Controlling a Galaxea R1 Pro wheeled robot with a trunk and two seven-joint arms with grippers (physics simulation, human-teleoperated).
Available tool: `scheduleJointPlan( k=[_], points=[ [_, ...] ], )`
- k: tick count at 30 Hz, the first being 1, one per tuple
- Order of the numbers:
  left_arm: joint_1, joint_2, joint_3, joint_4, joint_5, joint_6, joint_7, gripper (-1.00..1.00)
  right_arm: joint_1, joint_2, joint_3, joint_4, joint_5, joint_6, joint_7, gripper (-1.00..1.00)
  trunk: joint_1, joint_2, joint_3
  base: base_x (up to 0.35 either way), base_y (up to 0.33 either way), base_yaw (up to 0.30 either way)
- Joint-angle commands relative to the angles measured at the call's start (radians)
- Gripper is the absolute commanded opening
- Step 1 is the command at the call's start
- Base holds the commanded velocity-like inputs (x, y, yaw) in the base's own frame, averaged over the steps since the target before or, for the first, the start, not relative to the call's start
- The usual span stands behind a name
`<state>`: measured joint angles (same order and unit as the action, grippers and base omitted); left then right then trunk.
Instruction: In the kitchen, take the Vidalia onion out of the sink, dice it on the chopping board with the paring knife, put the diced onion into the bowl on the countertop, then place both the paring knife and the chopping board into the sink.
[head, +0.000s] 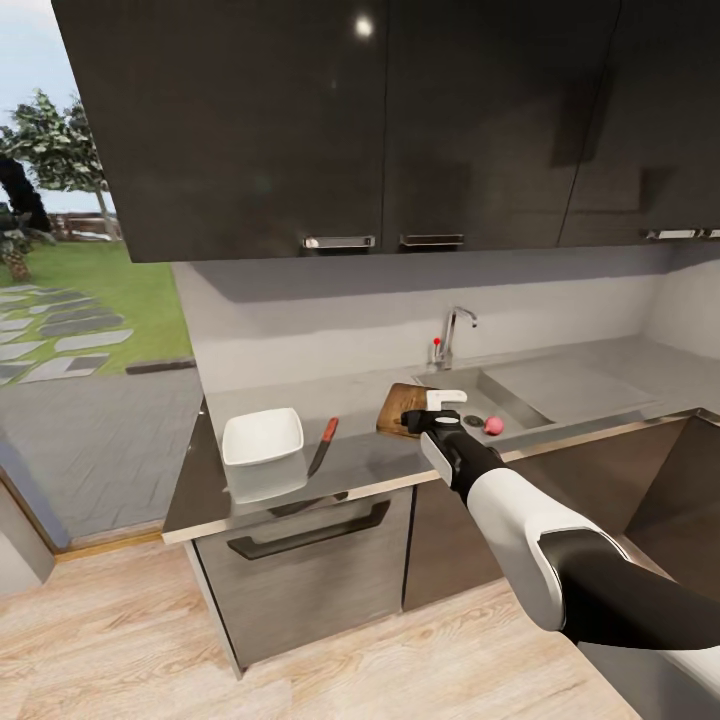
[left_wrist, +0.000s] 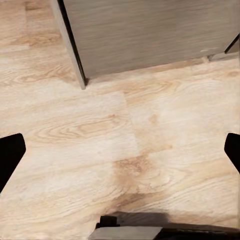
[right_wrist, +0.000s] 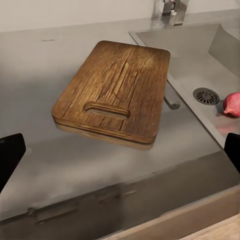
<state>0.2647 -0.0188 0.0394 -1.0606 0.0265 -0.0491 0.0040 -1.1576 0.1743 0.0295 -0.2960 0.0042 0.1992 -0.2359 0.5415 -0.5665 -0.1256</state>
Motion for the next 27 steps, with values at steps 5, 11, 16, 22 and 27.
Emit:
scheduleJointPlan(
  k=[5, 11, 16, 22, 27],
  points=[
    [0.048, 0.001, 0.003, -0.008, 0.004, -0.003, -0.001, 1.0, -0.001, 0.0, 0.003, -0.001, 0.001, 0.006, -0.007, 1.0, 0.0, -0.002, -0.002, 0.0, 0.0, 0.0],
    [0.052, -0.001, 0.003, 0.007, 0.006, -0.03, -0.001, 1.0, -0.001, 0.0, 0.003, -0.001, 0.001, 0.007, -0.009, 1.0, 0.0, -0.002, -0.002, 0.001, 0.0, 0.0],
    [0.053, 0.0, 0.005, 0.039, 0.006, -0.042, -0.006, 1.0, -0.001, 0.0, 0.001, 0.0, 0.0, 0.008, -0.019, 1.0, 0.0, -0.002, -0.002, 0.223, 0.139, 0.0],
    [0.053, 0.0, 0.005, 0.043, 0.006, -0.043, -0.008, 1.0, -0.001, 0.0, 0.001, 0.001, -0.006, 0.009, -0.065, 1.0, 0.0, -0.002, -0.002, 0.28, 0.195, 0.0],
    [0.053, 0.0, 0.004, 0.045, 0.006, -0.043, -0.009, 1.0, -0.001, 0.0, -0.004, 0.001, -0.019, 0.011, -0.103, 1.0, 0.0, -0.002, -0.002, 0.259, 0.246, 0.0]
  ],
)
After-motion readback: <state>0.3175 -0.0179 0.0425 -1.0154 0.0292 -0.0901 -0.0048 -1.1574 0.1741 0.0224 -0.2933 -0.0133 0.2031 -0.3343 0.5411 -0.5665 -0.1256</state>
